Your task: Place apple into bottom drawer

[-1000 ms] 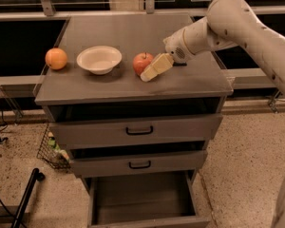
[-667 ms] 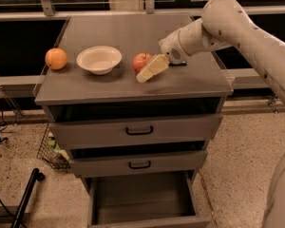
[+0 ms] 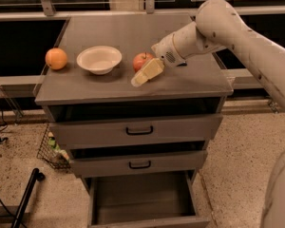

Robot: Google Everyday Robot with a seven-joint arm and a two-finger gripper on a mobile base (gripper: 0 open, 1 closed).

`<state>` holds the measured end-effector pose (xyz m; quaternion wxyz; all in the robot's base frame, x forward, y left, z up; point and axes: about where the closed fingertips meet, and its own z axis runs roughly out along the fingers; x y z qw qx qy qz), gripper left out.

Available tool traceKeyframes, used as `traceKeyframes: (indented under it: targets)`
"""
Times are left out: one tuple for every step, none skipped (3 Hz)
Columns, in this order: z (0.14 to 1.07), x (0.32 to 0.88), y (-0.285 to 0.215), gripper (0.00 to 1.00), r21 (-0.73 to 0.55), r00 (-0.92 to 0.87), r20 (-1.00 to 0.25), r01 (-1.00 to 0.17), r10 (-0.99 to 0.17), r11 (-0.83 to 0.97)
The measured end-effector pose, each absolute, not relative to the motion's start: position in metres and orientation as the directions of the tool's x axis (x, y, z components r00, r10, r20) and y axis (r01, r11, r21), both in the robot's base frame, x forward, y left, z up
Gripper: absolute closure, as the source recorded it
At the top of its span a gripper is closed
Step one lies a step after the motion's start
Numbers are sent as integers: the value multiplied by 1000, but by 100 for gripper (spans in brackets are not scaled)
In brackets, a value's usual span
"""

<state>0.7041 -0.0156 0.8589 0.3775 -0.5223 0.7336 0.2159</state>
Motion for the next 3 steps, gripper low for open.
traceKeyframes:
  targets:
    - [859, 704, -16, 27, -78, -169, -779, -929, -603, 361]
    - [859, 704, -16, 50, -77, -169, -779, -929, -603, 361]
    - [859, 704, -15, 81, -77, -169, -779, -929, -603, 361]
